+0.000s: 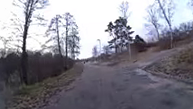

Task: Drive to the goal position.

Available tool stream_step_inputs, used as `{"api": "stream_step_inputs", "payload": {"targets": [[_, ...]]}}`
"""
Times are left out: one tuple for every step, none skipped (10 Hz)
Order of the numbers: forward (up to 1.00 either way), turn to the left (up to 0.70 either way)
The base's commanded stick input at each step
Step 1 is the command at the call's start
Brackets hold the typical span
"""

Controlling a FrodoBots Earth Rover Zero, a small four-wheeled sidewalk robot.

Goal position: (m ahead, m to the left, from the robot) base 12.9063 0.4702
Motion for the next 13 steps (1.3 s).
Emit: {"api": "stream_step_inputs", "payload": {"targets": [[0.50,0.01],[0.50,0.01],[0.50,0.01],[0.50,0.01],[0.50,0.01],[0.50,0.01],[0.50,0.01],[0.50,0.01],[0.50,0.01],[0.50,0.01],[0.50,0.01],[0.50,0.01],[0.50,0.01]]}}
